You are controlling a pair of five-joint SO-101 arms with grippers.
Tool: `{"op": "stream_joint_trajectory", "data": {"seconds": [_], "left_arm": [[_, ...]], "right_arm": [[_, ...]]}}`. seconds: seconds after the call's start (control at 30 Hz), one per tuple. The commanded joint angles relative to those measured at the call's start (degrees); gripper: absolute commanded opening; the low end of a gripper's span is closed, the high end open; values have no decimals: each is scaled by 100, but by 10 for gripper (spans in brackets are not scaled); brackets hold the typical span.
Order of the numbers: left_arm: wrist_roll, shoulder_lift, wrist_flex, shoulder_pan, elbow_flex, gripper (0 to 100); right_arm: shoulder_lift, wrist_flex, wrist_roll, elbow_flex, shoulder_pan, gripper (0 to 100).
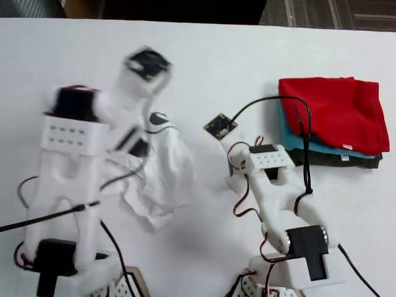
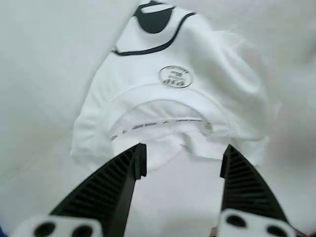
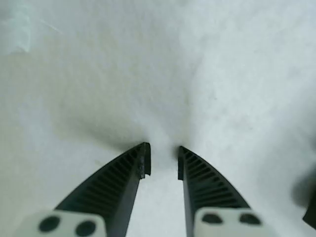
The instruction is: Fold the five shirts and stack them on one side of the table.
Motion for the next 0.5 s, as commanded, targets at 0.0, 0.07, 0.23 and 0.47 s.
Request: {"op": "stream_joint_trajectory", "data": {"seconds": [0.0,0.07,0.23,0.47], "left_arm": [[-457,-229,-316,-1196,224,256],[-721,-229,-686,-1890,637,256],[-1538,-229,-2057,-3464,1763,256],[-1846,-229,-2769,-5046,2633,256]], "right_arm": [[-22,-171,-62,18,-66,111],[-31,-154,-18,-26,-92,112],[-31,769,-44,-782,-532,113],[-31,2466,-62,-2374,-2220,113]]}}
